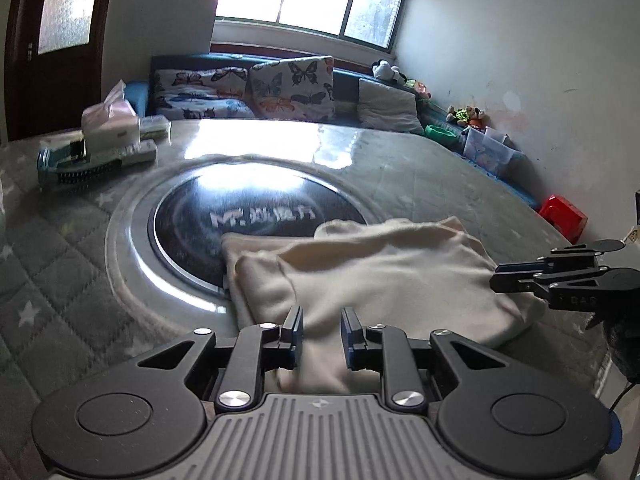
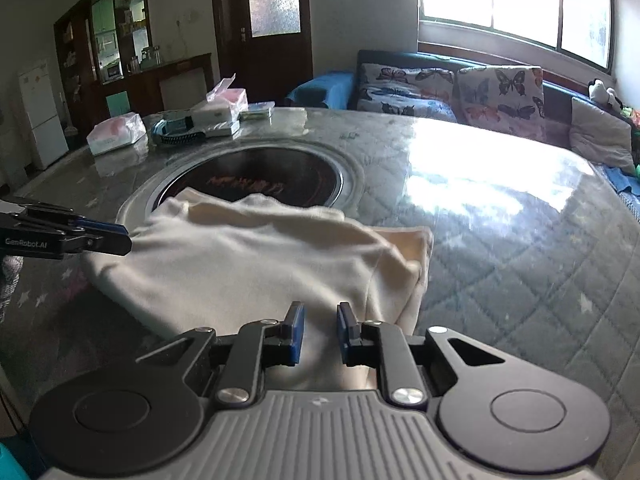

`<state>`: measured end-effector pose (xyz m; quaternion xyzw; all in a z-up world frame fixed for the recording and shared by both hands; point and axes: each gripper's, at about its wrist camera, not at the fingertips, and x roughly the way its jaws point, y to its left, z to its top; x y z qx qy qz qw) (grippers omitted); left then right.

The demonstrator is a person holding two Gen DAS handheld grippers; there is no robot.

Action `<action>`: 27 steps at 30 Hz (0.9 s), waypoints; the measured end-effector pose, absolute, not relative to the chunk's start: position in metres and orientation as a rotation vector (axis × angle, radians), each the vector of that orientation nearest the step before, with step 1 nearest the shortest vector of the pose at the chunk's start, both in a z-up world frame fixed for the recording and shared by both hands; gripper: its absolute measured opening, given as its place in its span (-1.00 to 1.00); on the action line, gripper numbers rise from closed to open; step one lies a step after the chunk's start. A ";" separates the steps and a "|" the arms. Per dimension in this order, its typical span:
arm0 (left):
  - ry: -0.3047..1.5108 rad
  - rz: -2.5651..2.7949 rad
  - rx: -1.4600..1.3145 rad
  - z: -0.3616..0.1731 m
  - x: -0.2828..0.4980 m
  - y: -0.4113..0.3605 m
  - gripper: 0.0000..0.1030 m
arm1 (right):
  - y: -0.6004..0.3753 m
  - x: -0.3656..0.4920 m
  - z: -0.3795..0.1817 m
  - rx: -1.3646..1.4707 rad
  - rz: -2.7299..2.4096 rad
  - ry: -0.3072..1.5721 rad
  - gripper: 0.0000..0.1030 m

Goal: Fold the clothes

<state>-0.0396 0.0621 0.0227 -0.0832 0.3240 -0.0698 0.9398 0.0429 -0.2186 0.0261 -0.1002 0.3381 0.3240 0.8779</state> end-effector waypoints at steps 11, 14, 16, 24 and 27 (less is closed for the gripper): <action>0.708 -0.090 -0.210 0.012 -0.018 0.079 -0.53 | -0.208 0.073 0.028 -0.228 0.665 0.698 -0.67; 0.705 -0.086 -0.194 0.013 -0.016 0.075 -0.52 | -0.193 0.083 0.032 -0.234 0.692 0.690 -0.68; 0.705 -0.083 -0.193 0.013 -0.015 0.075 -0.52 | -0.181 0.090 0.032 -0.237 0.718 0.695 -0.68; 0.706 -0.083 -0.186 0.013 -0.017 0.074 -0.48 | -0.148 0.117 0.019 -0.238 0.745 0.744 -0.68; 0.705 -0.085 -0.188 0.013 -0.017 0.074 -0.47 | -0.151 0.124 0.026 -0.202 0.747 0.741 -0.68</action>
